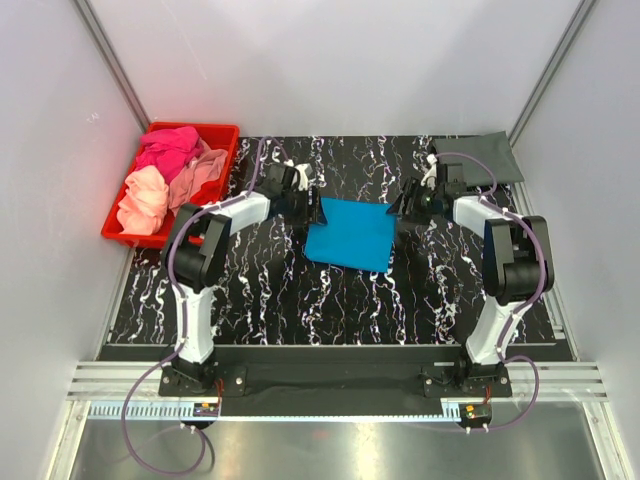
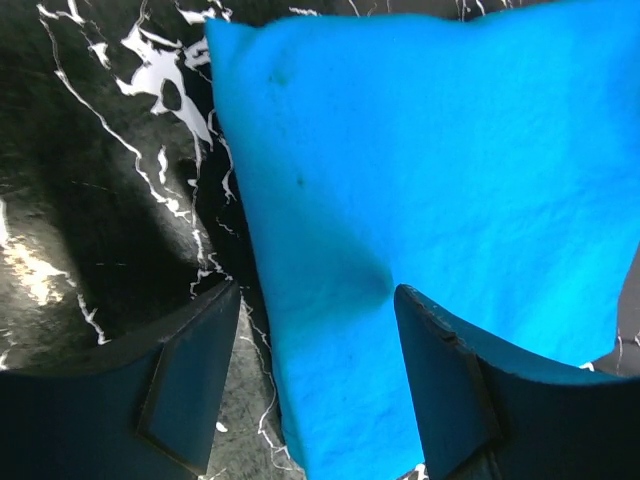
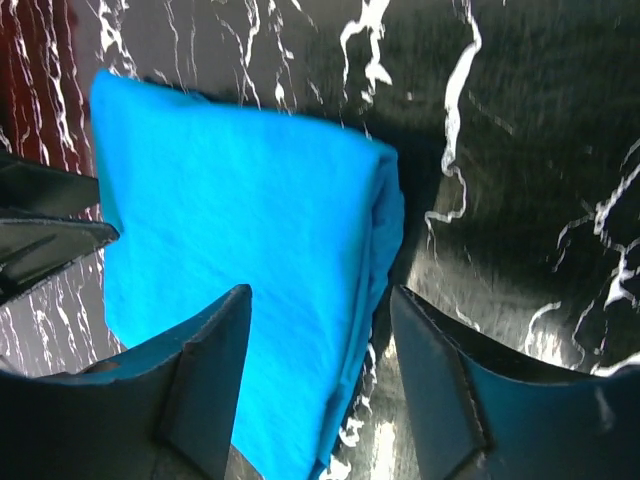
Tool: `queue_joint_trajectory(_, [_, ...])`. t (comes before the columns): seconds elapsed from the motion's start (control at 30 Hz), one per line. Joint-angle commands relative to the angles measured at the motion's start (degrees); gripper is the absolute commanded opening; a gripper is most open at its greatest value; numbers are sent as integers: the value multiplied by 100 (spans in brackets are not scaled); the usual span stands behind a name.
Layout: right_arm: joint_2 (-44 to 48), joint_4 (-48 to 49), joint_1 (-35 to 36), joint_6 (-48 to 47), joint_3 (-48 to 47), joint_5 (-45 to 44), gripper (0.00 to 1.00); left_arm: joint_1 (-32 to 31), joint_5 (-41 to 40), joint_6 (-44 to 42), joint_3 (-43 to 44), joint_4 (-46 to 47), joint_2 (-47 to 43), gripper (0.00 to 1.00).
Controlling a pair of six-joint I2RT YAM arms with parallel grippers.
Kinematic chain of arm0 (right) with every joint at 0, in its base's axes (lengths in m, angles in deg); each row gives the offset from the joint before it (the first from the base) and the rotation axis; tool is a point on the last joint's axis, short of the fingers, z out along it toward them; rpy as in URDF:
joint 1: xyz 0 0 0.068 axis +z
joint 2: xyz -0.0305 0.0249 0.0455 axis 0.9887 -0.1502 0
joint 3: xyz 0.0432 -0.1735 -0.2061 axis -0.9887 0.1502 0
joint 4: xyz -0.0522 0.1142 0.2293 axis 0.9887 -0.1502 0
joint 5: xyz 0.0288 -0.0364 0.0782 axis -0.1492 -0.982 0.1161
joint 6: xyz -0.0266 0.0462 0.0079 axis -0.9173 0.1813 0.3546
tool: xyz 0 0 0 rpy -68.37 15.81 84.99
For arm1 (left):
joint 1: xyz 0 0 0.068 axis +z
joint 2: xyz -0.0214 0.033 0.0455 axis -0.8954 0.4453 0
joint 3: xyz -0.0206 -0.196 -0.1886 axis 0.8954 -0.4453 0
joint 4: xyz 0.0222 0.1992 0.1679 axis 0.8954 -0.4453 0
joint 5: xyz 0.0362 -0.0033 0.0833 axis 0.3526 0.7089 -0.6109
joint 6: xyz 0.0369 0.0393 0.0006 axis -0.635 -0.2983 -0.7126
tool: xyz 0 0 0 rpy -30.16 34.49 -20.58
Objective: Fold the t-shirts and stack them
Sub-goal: Fold the tshirt, then neatly place the folded tshirt to the corner
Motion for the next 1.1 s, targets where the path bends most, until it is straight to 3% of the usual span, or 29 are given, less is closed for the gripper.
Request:
queue_joint_trajectory(0.0, [-250,-115,43,-48,-320,-97,66,17,-277,-144,239,-240,-36,68])
queue_joint_trajectory(0.03, [-321,-106,43,-66,-355,-10,76,26,-295,-153,222,-249,-98,68])
queue_joint_trajectory(0.17, [-865,-159,0,-242,-802,281,78,26,-374,-118,318,-275,-467,69])
queue_joint_trajectory(0.27, [-1112,-54,-54,-84,-917,711,87,0,-410,31,362,-223,-766,69])
queue_joint_trajectory(0.67, [-1209,-167,-53,-171,-812,835,82,-184,38,462,-587,796,-749,70])
queue_joint_trajectory(1.07, [-1605,-695,-71,-330,-1252,1380,82,-185,91,243,-578,727,-213,70])
